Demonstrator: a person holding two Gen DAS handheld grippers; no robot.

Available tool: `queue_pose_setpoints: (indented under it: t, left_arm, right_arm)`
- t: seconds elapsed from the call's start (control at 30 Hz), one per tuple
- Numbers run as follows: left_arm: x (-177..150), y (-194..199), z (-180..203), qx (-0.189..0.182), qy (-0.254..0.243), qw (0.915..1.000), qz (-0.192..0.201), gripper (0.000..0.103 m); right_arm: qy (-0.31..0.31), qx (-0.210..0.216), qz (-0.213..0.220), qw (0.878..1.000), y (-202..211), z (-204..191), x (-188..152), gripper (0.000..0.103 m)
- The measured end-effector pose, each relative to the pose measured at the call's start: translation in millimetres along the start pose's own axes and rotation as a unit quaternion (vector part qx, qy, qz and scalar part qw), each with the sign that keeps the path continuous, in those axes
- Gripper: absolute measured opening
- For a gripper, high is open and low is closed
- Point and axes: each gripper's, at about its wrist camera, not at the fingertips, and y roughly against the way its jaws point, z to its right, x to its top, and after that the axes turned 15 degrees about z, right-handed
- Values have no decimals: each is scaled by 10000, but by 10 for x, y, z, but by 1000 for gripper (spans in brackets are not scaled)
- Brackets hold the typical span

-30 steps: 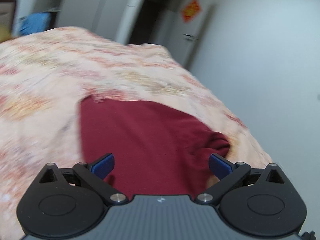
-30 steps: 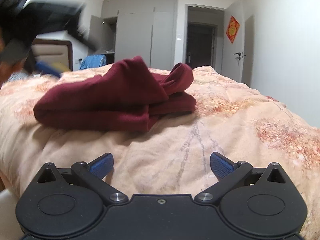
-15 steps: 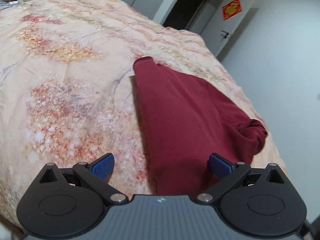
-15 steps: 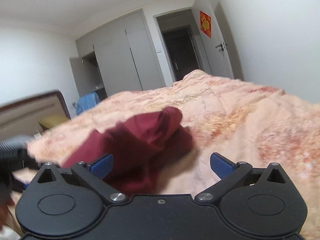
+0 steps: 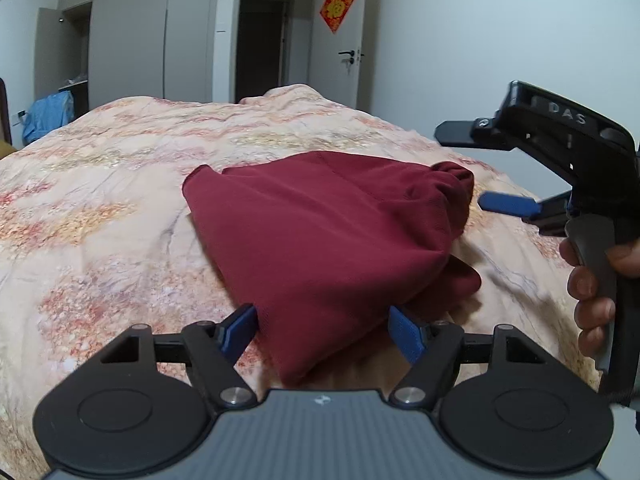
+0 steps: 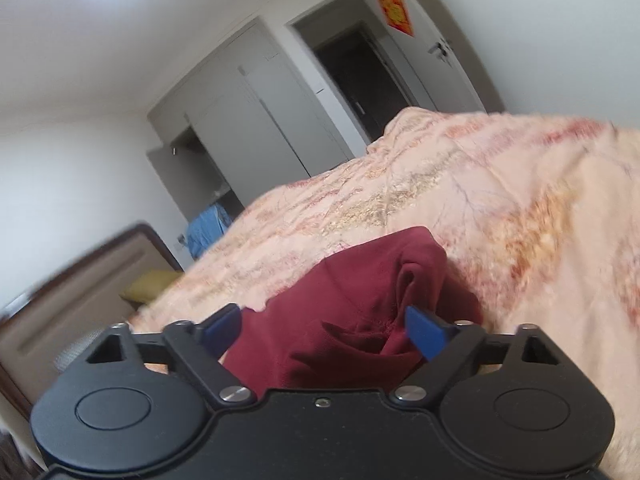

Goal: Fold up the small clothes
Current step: 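Press and tidy the folded sweater bundle with the right gripper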

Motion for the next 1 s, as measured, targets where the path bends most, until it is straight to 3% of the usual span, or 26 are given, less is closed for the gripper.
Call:
queue_pose_setpoints:
  t: [0.03, 0.1, 0.13, 0.2, 0.3, 0.43, 0.57, 0.67, 0.77, 0.83, 0.9, 1.0]
  left_arm:
    - [1, 1, -8, -29, 15, 10000, 18, 76]
    - [-17, 9, -19, -55, -28, 10000, 33, 75]
    - [-30, 12, -17, -48, -79, 10000, 36, 73]
    - [-48, 2, -16, 6, -214, 9998, 25, 52]
    - [-6, 6, -73, 127, -192, 9997, 56, 24]
    - [100, 96, -307, 176, 575, 9977, 298, 17]
    - [-28, 62, -366, 234, 667, 9975, 51, 16]
    - [-128, 65, -360, 271, 665, 9974, -25, 17]
    - [-118, 81, -356, 242, 663, 9975, -22, 24]
    - [-105, 86, -365, 243, 733, 9970, -62, 34]
    - [-107, 88, -384, 167, 884, 9958, -150, 61]
    - [-109, 178, -422, 22, 1091, 9940, -94, 73]
  right_arm:
    - [78, 11, -58, 10000, -8, -19, -28, 72]
    - [236, -64, -182, 9995, -23, -28, -98, 40]
    - [299, -123, -229, 9992, -21, -28, -122, 35]
    - [262, -133, -243, 9993, 15, -5, -154, 23]
    - [158, 17, -160, 9997, 98, 0, -150, 19]
    - [306, 133, -164, 9993, 210, -43, -241, 19]
    - [413, -121, -584, 9974, 236, 102, -509, 13]
    - [220, -114, -551, 9982, 331, 201, -546, 14]
    - [298, -85, -436, 9986, 386, 204, -504, 26]
    - [352, -110, -353, 9987, 407, 196, -452, 36]
    - [422, -198, -248, 9986, 422, 197, -389, 53]
    - [624, -335, 33, 9975, 419, 194, -280, 72]
